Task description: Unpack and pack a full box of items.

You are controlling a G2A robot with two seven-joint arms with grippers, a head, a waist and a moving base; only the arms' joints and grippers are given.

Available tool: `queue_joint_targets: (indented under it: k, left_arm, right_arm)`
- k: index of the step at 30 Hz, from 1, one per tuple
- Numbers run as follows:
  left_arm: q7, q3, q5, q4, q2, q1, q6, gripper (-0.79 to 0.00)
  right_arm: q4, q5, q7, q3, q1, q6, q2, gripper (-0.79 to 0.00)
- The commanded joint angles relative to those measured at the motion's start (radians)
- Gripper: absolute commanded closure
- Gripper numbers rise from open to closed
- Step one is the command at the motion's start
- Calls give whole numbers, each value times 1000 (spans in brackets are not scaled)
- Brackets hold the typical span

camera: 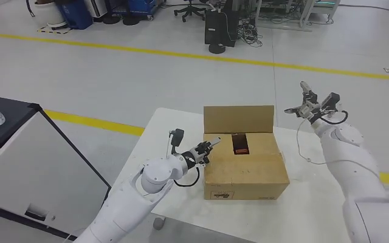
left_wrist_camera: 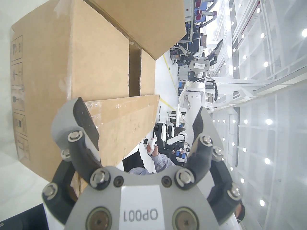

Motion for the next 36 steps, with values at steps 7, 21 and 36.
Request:
queue_joint_targets:
  k: [7,21,36]
  left_arm:
    - [0,0,0,0,0,0,0,-785]
    - [0,0,0,0,0,0,0,-785]
    - [0,0,0,0,0,0,0,-785]
  right_arm:
    - [36,-57,-32,-42,13,55,-44,-785]
    - [93,-57,163,-21,-8,148,-38,-785]
    - [69,-147,280,-14,-53,138,6,-785]
